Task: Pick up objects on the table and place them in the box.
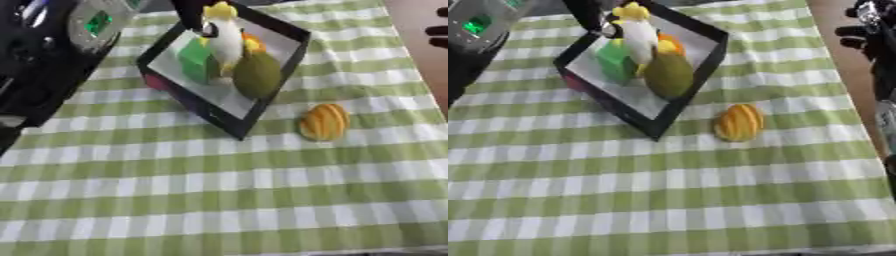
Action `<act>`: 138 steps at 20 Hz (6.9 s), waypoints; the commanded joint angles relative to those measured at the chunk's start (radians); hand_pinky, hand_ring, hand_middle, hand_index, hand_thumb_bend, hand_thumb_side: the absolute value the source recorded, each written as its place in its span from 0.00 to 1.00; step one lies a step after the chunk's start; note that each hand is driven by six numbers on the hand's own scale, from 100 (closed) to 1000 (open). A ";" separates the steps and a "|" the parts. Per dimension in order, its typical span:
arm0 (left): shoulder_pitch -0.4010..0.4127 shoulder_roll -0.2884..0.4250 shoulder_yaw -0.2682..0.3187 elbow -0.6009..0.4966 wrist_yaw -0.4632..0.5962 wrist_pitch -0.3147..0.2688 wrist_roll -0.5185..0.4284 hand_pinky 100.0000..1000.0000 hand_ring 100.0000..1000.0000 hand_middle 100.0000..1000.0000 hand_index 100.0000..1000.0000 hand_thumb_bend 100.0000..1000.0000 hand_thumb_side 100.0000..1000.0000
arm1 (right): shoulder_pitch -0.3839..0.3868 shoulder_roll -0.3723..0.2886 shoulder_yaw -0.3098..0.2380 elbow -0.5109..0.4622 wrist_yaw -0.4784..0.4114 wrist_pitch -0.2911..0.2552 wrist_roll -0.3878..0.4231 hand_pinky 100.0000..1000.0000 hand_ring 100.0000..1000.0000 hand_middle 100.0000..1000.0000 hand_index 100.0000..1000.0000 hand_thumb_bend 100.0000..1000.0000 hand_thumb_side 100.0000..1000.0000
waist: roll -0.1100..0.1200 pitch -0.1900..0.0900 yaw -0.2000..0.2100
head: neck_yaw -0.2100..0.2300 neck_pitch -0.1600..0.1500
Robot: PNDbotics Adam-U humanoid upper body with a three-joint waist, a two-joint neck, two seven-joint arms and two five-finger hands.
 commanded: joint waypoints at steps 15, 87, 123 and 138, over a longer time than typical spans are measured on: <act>0.000 -0.054 0.147 0.312 -0.073 -0.207 0.202 0.67 0.65 0.66 0.75 0.78 0.27 | -0.017 -0.018 -0.003 -0.021 -0.004 -0.002 0.007 0.76 0.68 0.73 0.89 0.00 0.63 | -0.011 -0.036 -0.003 | 0.002 -0.007; 1.020 0.020 0.743 -0.498 0.886 -0.274 1.356 0.70 0.62 0.64 0.82 0.59 0.36 | -0.113 -0.567 0.371 -0.158 0.380 -0.224 0.689 0.83 0.79 0.77 0.88 0.01 0.39 | -0.059 -0.013 0.068 | -0.073 -0.015; 1.026 0.000 0.745 -0.505 0.906 -0.273 1.362 0.71 0.62 0.63 0.81 0.59 0.37 | -0.173 -0.424 0.508 0.078 0.586 -0.319 0.781 0.89 0.83 0.80 0.92 0.25 0.05 | -0.043 0.014 0.081 | -0.087 -0.035; 1.029 -0.011 0.748 -0.509 0.911 -0.277 1.363 0.71 0.61 0.63 0.81 0.60 0.37 | -0.182 -0.369 0.534 0.170 0.584 -0.304 0.803 0.86 0.78 0.66 0.87 0.11 0.14 | -0.035 0.019 0.082 | -0.087 -0.001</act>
